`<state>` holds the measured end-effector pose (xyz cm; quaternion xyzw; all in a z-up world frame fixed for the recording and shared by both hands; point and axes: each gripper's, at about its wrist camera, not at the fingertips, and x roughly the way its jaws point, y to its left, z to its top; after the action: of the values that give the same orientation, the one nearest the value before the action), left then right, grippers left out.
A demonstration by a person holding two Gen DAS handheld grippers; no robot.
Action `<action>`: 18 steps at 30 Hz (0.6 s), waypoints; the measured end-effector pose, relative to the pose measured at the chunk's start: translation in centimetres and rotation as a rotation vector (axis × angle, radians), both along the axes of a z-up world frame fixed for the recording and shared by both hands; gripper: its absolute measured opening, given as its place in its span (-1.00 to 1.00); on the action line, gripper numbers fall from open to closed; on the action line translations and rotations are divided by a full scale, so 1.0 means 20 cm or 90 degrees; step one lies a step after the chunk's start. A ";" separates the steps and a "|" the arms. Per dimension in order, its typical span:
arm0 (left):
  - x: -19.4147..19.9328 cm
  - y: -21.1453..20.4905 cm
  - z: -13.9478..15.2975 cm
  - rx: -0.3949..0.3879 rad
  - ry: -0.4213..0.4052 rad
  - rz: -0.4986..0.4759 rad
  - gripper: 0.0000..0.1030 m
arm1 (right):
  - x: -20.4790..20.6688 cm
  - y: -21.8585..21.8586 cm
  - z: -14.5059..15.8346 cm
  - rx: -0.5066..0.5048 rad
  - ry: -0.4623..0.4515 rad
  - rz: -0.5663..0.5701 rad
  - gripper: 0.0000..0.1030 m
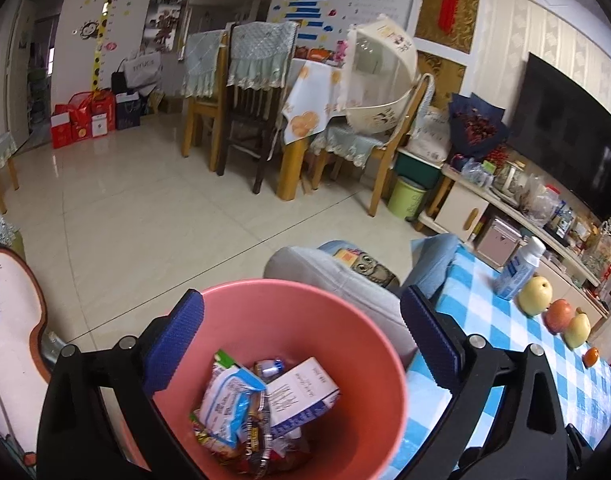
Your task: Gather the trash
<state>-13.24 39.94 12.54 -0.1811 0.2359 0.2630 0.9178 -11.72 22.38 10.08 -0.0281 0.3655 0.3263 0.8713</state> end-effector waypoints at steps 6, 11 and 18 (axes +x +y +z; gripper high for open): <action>0.03 -0.17 0.03 0.045 -0.019 -0.043 0.92 | -0.01 -0.20 -0.01 -0.002 -0.005 -0.046 0.71; 0.06 -0.33 0.05 0.081 -0.035 -0.086 0.92 | -0.03 -0.36 -0.01 -0.005 -0.011 -0.085 0.71; 0.11 -0.55 0.03 0.107 -0.020 -0.167 0.92 | -0.08 -0.55 0.00 -0.034 -0.044 -0.124 0.71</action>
<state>-11.04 28.86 13.09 -0.0750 0.2201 0.1566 0.9599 -13.34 11.35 10.00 -0.0267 0.3448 0.2288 0.9100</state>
